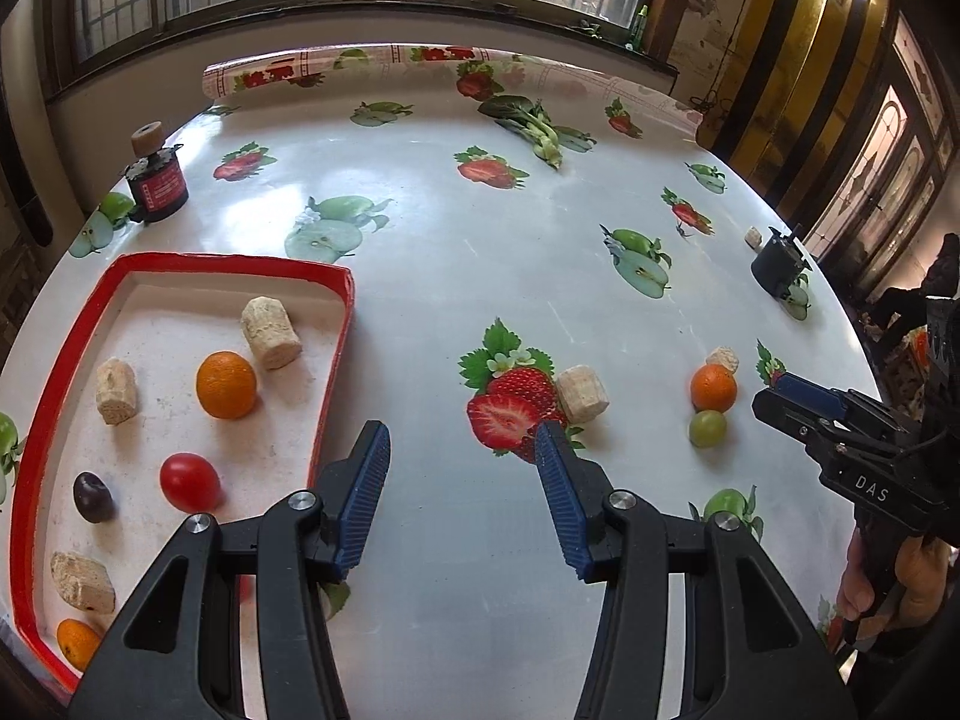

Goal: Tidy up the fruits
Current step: 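Move both tools back toward the remaining biscuit and orange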

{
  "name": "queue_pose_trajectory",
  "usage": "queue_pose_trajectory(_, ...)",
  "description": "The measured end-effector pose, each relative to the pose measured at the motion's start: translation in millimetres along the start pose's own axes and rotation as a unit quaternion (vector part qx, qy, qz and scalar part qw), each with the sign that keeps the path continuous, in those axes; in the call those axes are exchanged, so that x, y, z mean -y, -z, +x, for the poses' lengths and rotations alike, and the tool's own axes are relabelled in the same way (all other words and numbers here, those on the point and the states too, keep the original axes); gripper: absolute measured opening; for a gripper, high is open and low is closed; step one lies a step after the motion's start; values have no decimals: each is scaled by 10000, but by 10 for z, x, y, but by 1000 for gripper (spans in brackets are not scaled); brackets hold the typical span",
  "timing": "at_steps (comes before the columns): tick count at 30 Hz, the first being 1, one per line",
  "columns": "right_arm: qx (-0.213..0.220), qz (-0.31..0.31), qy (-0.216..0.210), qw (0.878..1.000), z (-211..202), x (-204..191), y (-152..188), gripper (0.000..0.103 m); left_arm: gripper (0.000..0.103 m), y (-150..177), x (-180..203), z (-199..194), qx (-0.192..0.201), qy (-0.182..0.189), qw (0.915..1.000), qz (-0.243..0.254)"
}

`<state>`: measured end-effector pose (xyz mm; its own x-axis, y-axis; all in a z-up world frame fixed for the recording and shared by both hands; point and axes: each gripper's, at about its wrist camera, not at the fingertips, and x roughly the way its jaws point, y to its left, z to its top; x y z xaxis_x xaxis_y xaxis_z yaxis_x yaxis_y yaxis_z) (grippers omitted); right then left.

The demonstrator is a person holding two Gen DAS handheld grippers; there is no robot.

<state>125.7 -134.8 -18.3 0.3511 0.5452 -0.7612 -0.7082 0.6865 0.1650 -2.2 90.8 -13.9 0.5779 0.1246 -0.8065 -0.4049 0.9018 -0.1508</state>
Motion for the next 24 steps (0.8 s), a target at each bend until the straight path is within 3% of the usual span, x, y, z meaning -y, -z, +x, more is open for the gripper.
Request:
queue_pose_trajectory(11,-191,-45,-141,9997,141,-19,149,49,49,-73,344,339,-272,188,9993,201)
queue_pose_trajectory(24,-274,120,-291,9991,366,66,11,45,49,-174,469,659,-469,284,9982,232)
